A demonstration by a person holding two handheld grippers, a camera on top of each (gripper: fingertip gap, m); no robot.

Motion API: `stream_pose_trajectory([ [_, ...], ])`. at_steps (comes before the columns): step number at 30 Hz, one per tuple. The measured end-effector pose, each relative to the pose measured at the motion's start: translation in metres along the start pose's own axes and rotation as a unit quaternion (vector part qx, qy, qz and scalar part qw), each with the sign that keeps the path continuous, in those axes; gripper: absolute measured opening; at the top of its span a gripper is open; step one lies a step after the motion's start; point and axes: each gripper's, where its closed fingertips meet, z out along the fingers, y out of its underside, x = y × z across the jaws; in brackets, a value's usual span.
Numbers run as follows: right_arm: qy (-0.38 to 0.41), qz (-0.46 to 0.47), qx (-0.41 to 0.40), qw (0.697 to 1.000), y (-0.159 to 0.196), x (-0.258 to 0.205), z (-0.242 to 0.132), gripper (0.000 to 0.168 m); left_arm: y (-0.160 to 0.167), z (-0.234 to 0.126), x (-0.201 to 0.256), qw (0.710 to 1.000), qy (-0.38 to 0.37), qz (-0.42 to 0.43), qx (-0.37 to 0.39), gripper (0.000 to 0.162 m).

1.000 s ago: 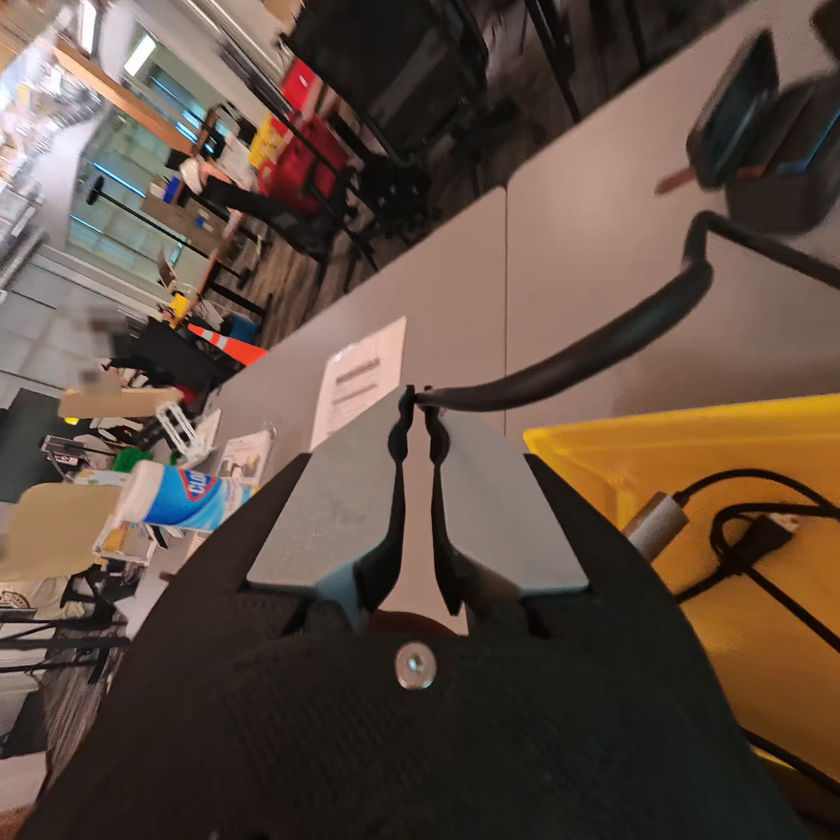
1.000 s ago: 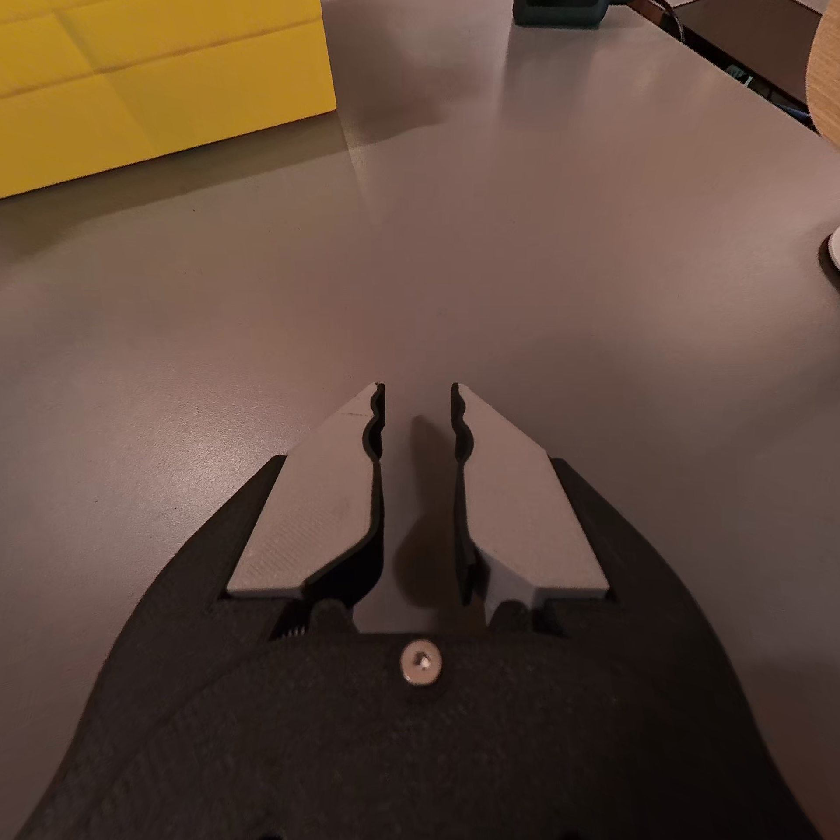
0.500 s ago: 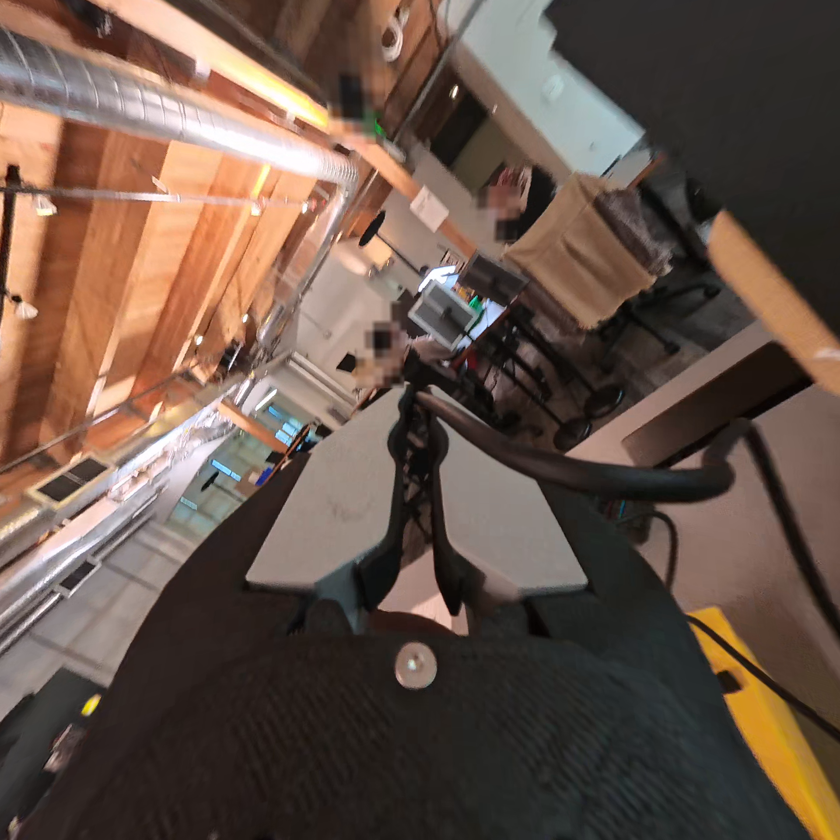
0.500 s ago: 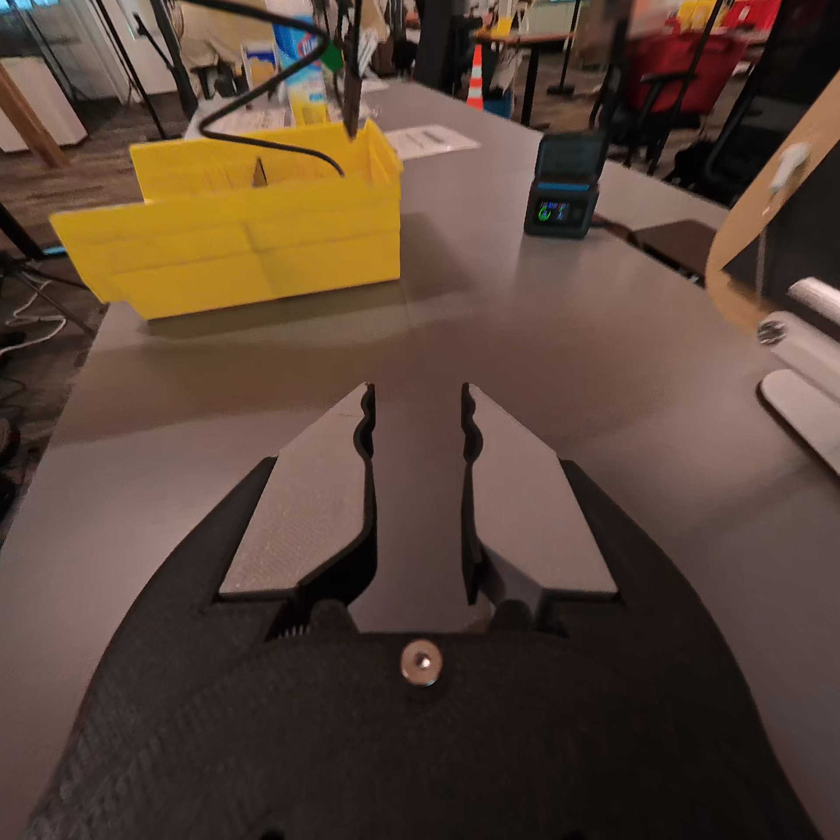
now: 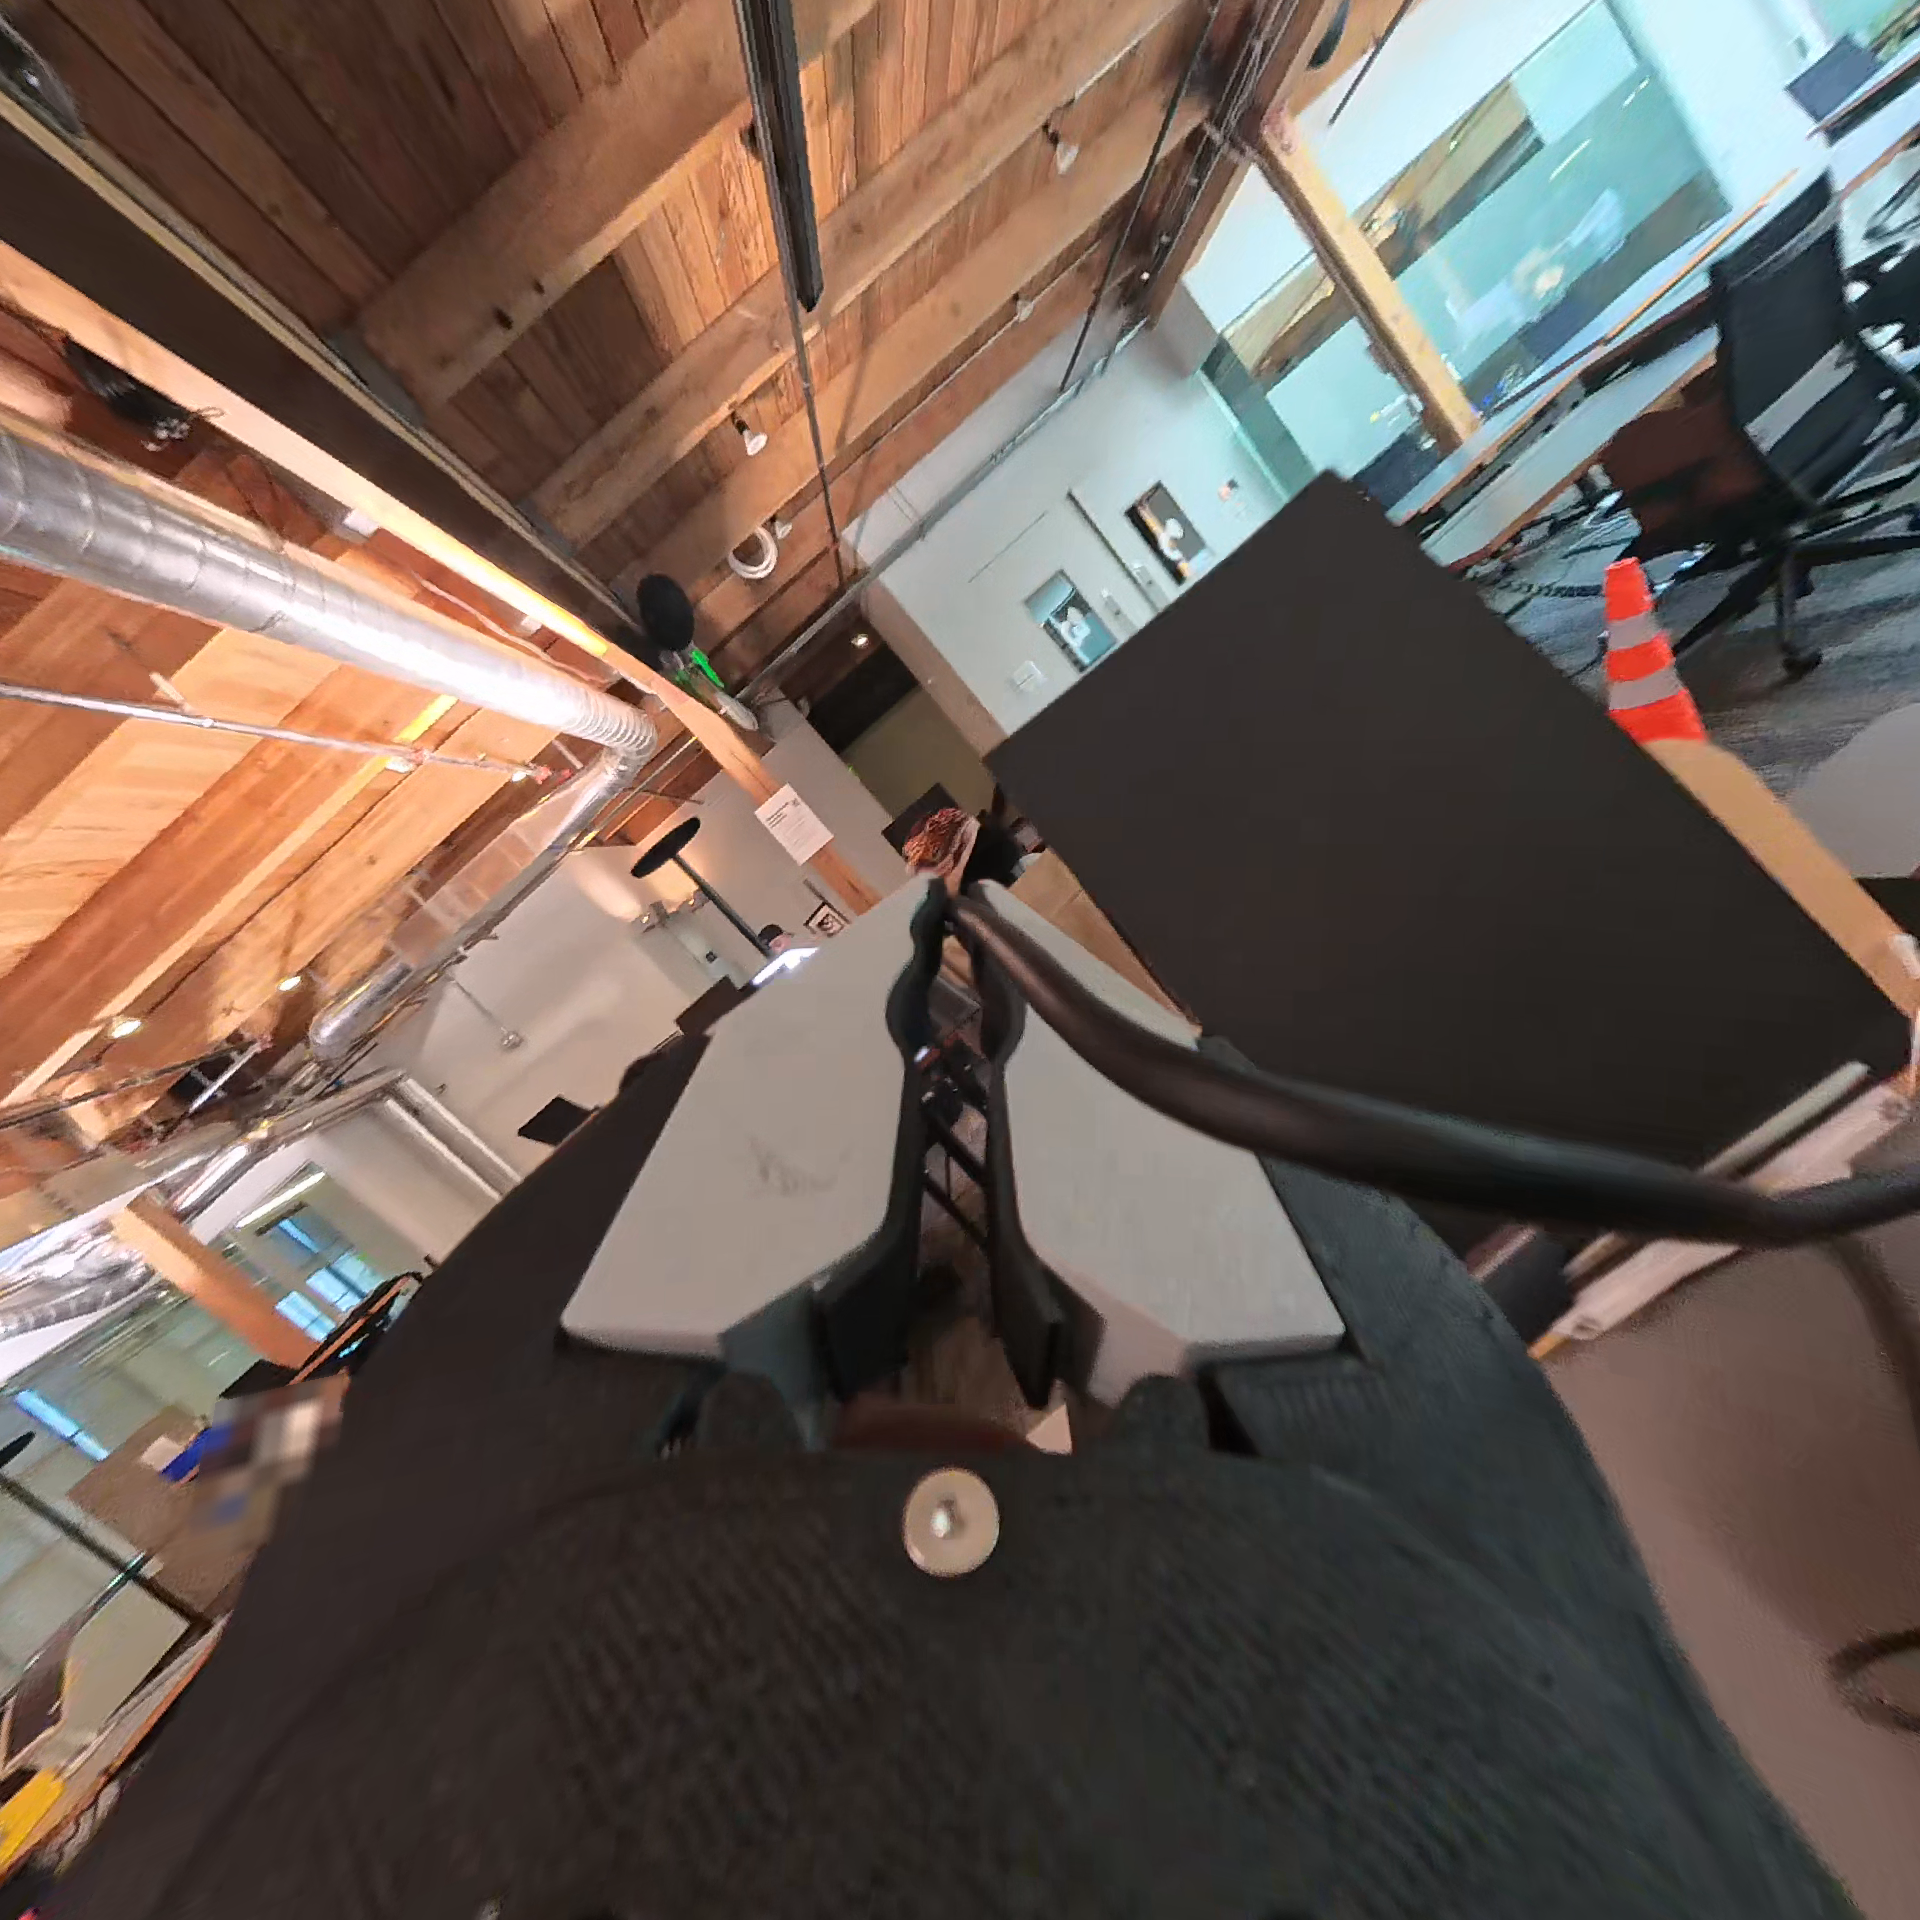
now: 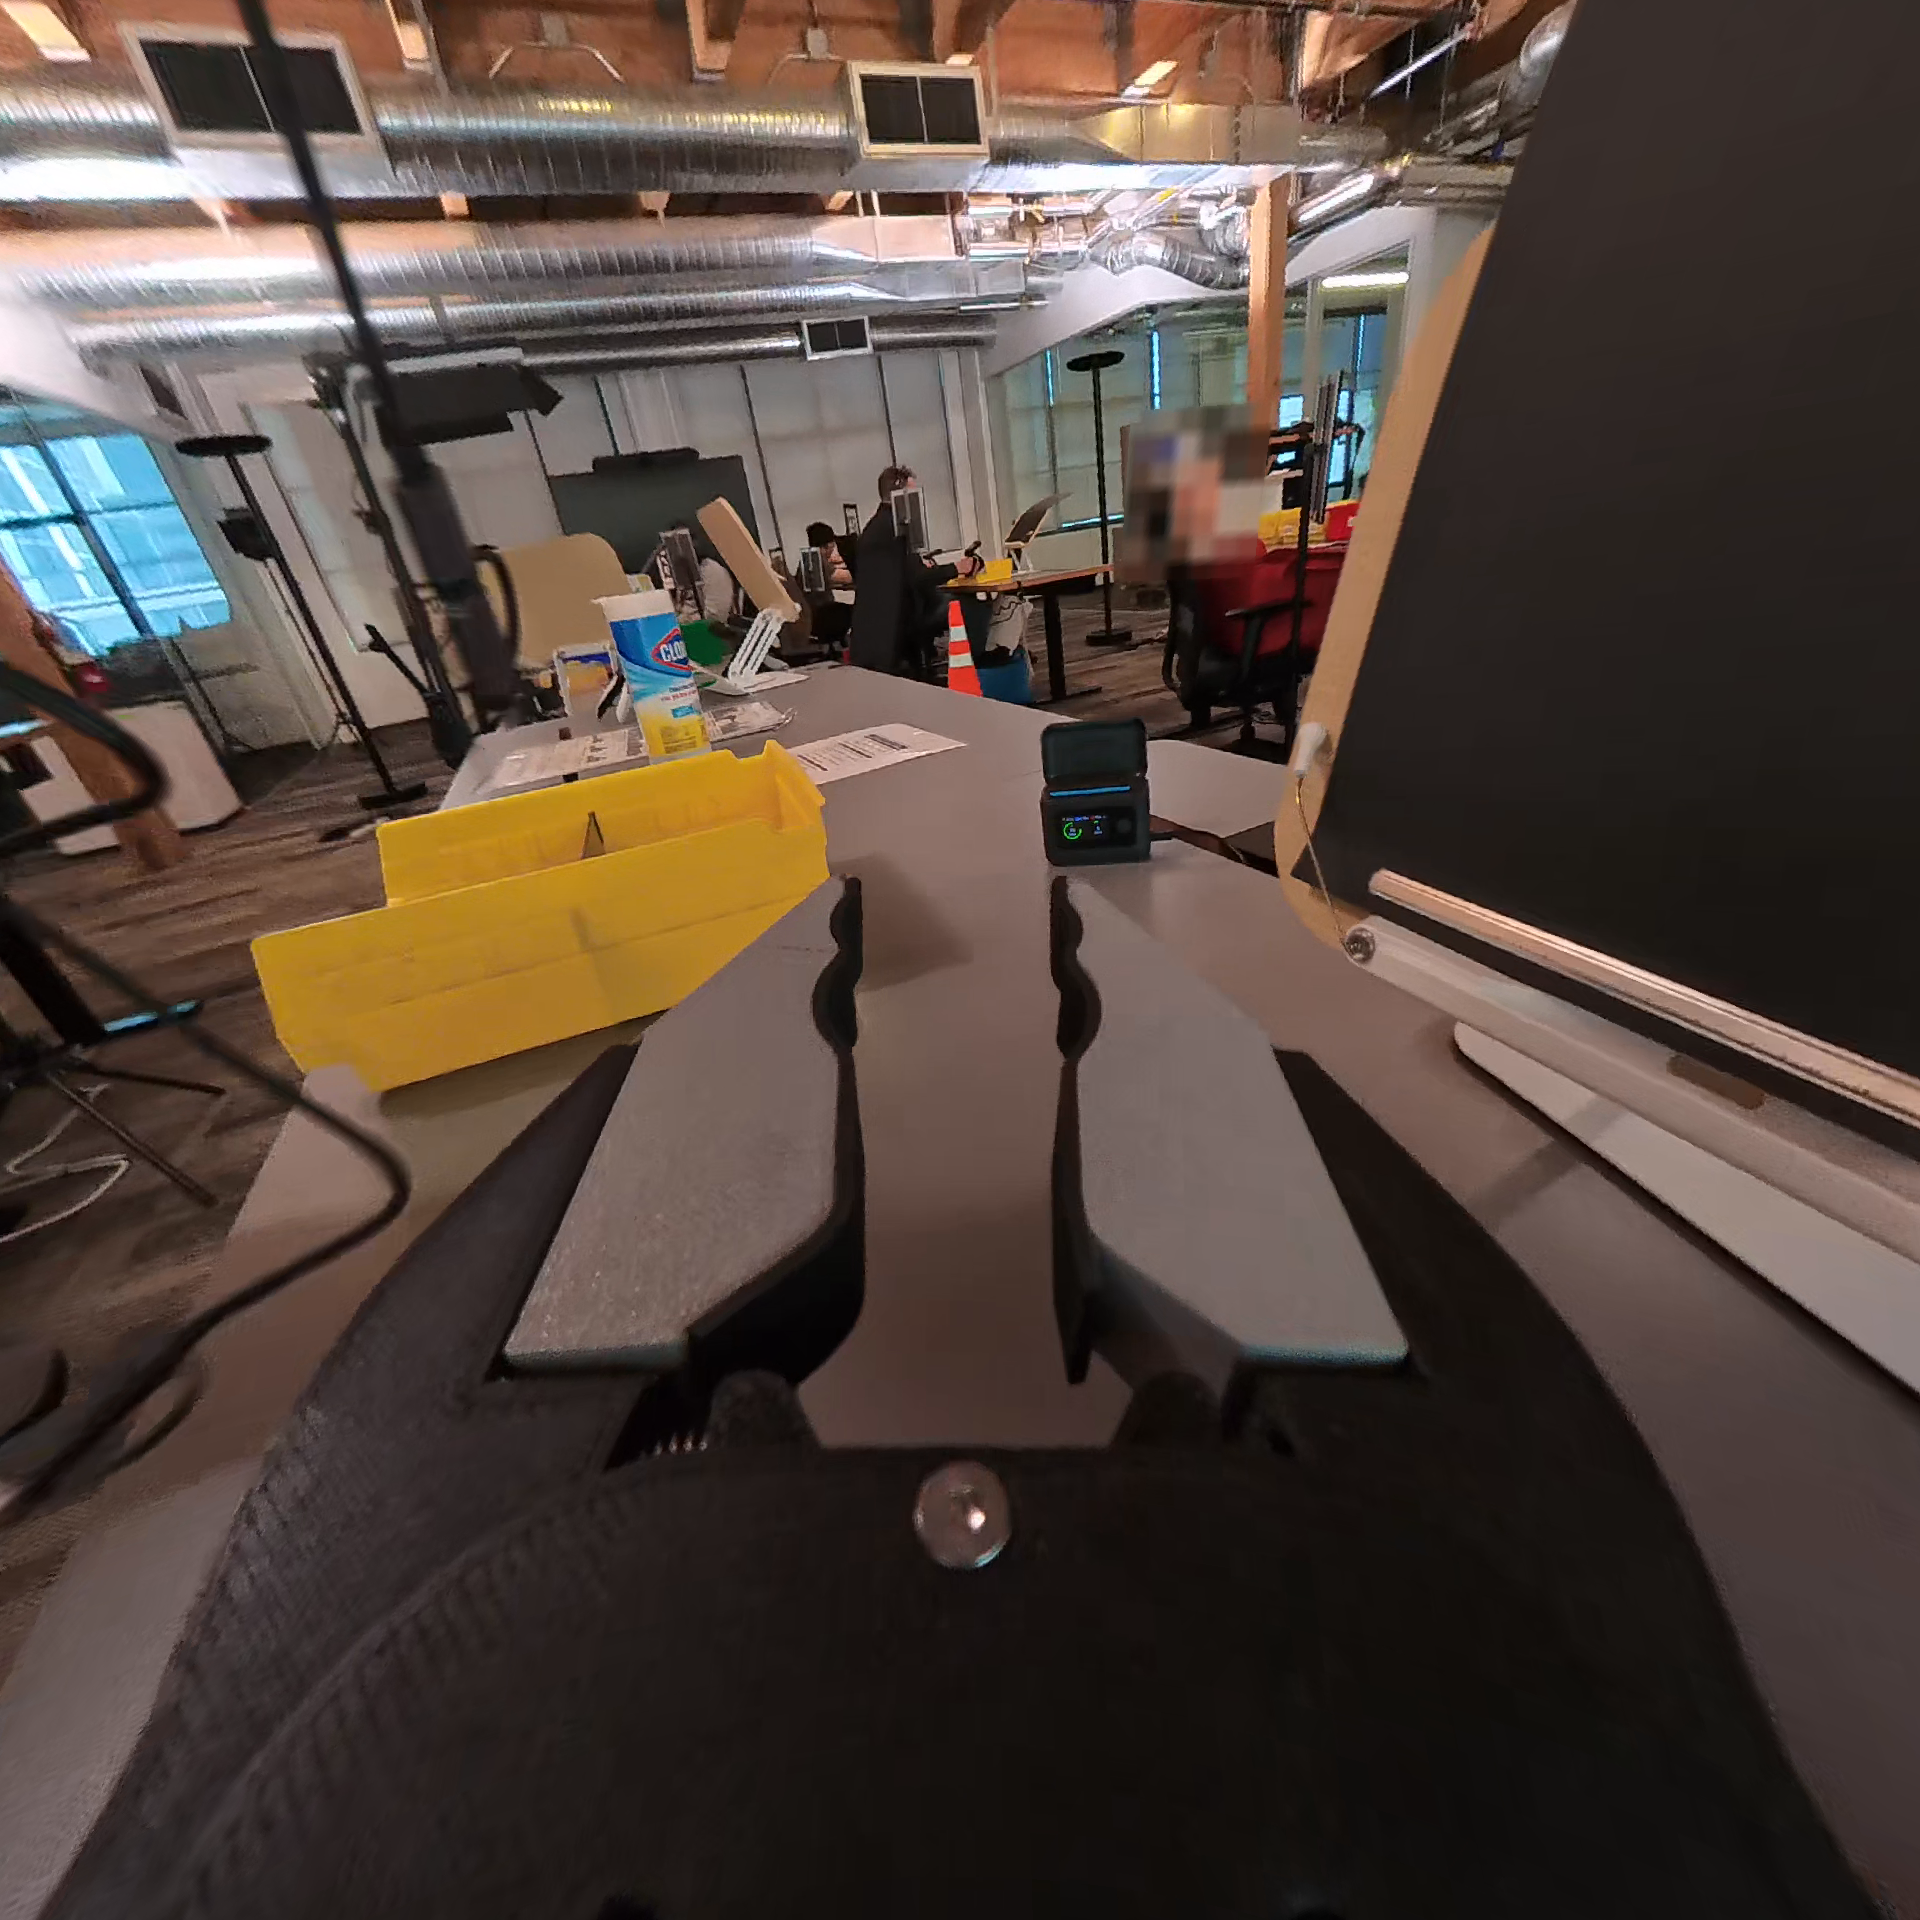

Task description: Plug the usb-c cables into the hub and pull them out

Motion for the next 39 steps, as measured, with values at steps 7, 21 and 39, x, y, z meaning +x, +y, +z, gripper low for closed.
stream_pose_trajectory([
  [7,-0.008,-0.003,0.006,1.0,-0.005,-0.001,-0.002,0.04,-0.016,0.008,0.055,0.996,0.086,0.019,0.019,0.002],
  [21,-0.163,-0.015,-0.047,0.985,0.008,-0.063,0.009,0.053,0.09,-0.012,0.246,0.962,0.273,-0.026,-0.008,0.001],
  [39,-0.104,0.055,-0.104,0.988,-0.001,-0.028,-0.011,0.05,0.169,-0.014,0.26,0.962,0.229,-0.143,0.038,0.002],
])
